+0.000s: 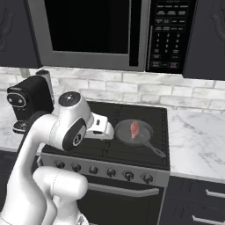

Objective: Pick up the pan with the steak in it and place it on the dining table. Then place the steak on the plate.

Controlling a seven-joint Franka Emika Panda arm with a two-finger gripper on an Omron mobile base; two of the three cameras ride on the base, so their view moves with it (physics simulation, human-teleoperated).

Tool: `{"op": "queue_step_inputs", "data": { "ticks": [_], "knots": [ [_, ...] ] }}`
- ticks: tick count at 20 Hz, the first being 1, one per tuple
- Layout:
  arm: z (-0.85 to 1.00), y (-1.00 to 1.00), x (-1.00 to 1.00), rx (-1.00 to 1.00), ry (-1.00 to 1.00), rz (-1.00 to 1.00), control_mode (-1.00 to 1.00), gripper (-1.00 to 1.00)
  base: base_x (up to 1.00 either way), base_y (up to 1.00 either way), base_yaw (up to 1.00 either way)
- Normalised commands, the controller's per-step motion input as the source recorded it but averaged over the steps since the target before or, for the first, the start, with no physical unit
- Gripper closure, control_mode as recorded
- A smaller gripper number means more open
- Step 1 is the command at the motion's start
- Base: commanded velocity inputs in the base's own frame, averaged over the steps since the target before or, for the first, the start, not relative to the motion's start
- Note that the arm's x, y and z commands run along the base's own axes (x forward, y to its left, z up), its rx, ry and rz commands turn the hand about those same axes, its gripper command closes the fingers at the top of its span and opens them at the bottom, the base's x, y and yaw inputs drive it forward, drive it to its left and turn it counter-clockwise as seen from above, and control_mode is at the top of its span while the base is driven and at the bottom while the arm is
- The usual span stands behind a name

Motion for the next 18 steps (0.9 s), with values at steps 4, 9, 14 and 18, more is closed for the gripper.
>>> {"op": "queue_step_inputs", "data": {
  "ticks": [4, 9, 14, 18],
  "knots": [
    [-0.16, -0.57, 0.05, 0.00, 0.01, -0.05, -1.00, -1.00, 0.00, 0.00, 0.00],
    [-0.18, -0.60, 0.09, 0.00, 0.02, -0.06, -1.00, -1.00, 0.00, 0.00, 0.00],
    [-0.20, -0.61, 0.22, 0.00, 0.04, -0.06, -1.00, -1.00, 0.00, 0.00, 0.00],
    [-0.19, -0.60, 0.37, 0.00, 0.04, -0.06, -1.00, -1.00, 0.00, 0.00, 0.00]
  ]
}}
